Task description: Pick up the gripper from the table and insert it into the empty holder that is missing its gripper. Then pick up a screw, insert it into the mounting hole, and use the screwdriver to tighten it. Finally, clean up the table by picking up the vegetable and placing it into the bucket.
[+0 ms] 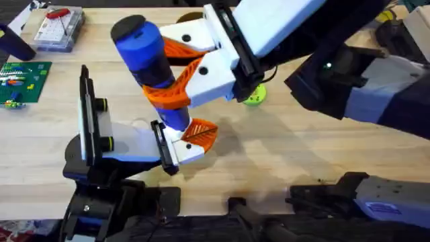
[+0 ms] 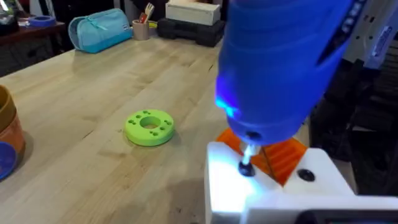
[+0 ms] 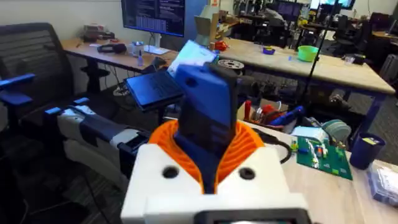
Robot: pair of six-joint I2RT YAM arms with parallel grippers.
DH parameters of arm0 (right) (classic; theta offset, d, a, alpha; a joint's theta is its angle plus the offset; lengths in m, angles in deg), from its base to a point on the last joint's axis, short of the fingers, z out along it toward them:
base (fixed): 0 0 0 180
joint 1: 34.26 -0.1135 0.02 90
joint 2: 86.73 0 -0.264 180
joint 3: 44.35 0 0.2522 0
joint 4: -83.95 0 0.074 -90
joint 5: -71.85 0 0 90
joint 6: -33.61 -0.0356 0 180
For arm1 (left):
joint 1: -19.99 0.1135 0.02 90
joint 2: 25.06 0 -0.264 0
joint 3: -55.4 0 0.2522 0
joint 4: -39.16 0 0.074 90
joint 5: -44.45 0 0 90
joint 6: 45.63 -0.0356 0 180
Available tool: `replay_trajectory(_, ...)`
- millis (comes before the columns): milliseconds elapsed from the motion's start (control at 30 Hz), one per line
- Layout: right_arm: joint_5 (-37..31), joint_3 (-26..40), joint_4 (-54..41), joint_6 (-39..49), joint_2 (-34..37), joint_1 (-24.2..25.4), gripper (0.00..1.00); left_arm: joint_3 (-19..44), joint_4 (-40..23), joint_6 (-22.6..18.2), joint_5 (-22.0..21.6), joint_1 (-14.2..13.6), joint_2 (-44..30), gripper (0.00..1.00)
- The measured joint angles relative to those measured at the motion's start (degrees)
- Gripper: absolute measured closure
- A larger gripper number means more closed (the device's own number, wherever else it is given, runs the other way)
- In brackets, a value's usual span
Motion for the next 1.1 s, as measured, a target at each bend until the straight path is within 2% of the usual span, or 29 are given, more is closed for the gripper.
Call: replay_trajectory(1100, -0.02, -0.83, 0.15, 0.05, 0.00, -0.13, 0.946, 0.00, -0.02, 0.00, 0.00, 0.00, 0.00, 0.991)
